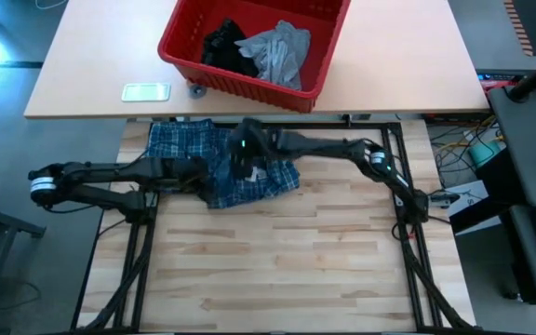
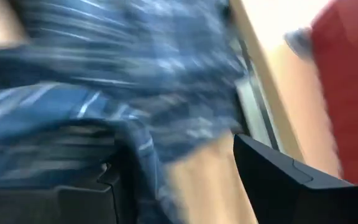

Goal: Fold Laundry from Bin
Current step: Fold the blue patterned long sleeve shirt

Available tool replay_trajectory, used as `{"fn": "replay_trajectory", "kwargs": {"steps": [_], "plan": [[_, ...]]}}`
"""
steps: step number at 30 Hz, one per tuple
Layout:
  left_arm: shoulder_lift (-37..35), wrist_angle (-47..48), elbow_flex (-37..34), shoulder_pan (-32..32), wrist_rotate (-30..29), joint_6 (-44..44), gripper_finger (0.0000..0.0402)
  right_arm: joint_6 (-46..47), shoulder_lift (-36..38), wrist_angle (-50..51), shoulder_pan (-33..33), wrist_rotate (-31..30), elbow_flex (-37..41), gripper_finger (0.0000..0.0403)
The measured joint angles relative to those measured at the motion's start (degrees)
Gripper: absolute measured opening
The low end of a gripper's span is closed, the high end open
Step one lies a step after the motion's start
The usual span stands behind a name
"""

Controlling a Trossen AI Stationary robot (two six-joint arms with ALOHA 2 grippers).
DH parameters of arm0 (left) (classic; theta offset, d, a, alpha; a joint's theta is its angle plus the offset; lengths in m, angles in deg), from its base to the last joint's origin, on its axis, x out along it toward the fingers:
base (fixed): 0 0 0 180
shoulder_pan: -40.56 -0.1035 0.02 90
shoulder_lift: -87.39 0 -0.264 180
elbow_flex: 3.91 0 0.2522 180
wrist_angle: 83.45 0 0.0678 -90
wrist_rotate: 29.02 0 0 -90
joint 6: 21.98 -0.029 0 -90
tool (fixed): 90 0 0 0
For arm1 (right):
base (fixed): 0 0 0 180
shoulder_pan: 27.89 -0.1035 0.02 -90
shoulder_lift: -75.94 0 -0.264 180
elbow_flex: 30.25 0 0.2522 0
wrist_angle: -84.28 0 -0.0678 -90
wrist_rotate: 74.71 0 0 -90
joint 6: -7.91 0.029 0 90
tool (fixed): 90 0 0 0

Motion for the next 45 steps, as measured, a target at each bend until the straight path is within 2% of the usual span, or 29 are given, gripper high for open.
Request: {"fn": "replay_trajectory", "kwargs": {"steps": [4, 8, 11, 18, 21, 26, 32, 36, 40, 45], "plan": [[-0.68, -0.24, -0.03, 0.8, 0.29, -1.89, 0.0205, 5.4, -3.75, 5.12, 5.84, 1.95, -4.71, 0.0226], [-5.66, -0.21, 1.16, 0.82, 0.35, -3.24, 0.0205, 8.55, -6.07, 6.26, 9.71, 7.88, -6.86, 0.0226], [-9.92, -0.37, 2.32, 0.82, 0.33, -4.32, 0.0205, 9.62, -7.63, 5.08, 10.95, 11.4, -6.85, 0.0226], [-12.88, -2.18, 0.2, -1.18, -0.25, -5.07, 0.0205, 6.3, -5.8, 11.56, 10.67, 11.73, -8.86, 0.0226], [-10.86, -11.87, -2.73, -2.98, 1.54, -5.52, 0.0205, 4.54, -3.01, 15.96, 10.44, 11.79, -11.17, 0.0226], [-1.94, -25.27, -4.94, -9.07, -0.97, -8.71, 0.0202, 4.18, 0.2, 24.0, 10.39, 11.71, -12.53, 0.0226], [11.54, -27.02, -4.16, -17.87, -1.48, -8.9, 0.0193, 4.47, 3.59, 33.89, 10.23, 11.28, -12.56, 0.0226], [16.98, -27.25, -4.03, -20.45, -0.66, -8.94, 0.019, 8.09, 3.6, 39.65, 9.67, 13.29, -12.29, 0.0226], [18.55, -27.66, -3.96, -20.65, 1.02, -8.88, 0.0189, 11.16, 3.62, 33.62, 7.61, 20.8, -11.03, 0.0226], [17.51, -26.85, -3.95, -20.65, 2.09, -8.63, 0.0189, 11.98, 0.68, 20.62, 5.85, 22.79, -3.72, 0.0226]]}}
